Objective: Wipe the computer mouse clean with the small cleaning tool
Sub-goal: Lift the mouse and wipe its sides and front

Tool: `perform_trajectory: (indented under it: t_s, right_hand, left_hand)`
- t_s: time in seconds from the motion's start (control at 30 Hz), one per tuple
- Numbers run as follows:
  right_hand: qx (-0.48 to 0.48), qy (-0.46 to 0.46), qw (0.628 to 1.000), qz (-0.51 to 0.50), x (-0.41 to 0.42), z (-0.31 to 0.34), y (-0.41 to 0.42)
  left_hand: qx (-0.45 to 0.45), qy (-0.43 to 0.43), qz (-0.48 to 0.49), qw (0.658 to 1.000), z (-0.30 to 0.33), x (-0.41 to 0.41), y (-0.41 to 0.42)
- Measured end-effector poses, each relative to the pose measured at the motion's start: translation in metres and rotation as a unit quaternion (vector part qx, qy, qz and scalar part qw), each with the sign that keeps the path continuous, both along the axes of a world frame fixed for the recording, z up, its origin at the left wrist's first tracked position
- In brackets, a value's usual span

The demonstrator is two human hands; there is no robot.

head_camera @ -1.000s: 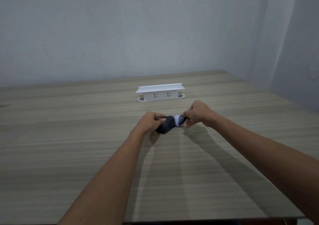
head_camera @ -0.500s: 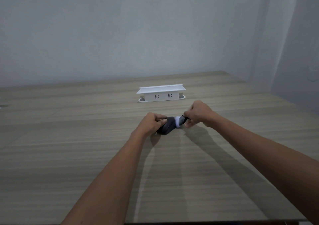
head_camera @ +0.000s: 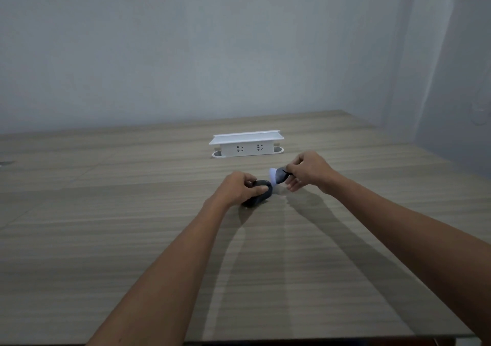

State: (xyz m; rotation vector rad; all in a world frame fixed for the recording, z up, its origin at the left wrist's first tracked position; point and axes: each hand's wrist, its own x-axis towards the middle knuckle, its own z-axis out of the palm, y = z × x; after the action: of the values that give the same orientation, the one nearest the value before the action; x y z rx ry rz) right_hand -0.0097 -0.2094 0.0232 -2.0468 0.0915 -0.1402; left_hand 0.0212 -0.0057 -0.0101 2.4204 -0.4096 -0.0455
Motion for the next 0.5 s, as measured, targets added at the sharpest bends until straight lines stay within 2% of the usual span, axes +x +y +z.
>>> perform_trajectory:
  t_s: [0.23,0.5]
  right_hand:
    - [-0.027,-0.012,1.0,-0.003,-0.004,0.0,-0.005]
    - [-0.03,-0.016,0.999,-0.01,-0.005,0.001,-0.018]
  left_hand:
    - [0.116,-0.01,-0.02,0.993,0.009,0.001,-0.013]
    - [0.205,0.015,-0.084,0.975,0.026,0.001,-0.013]
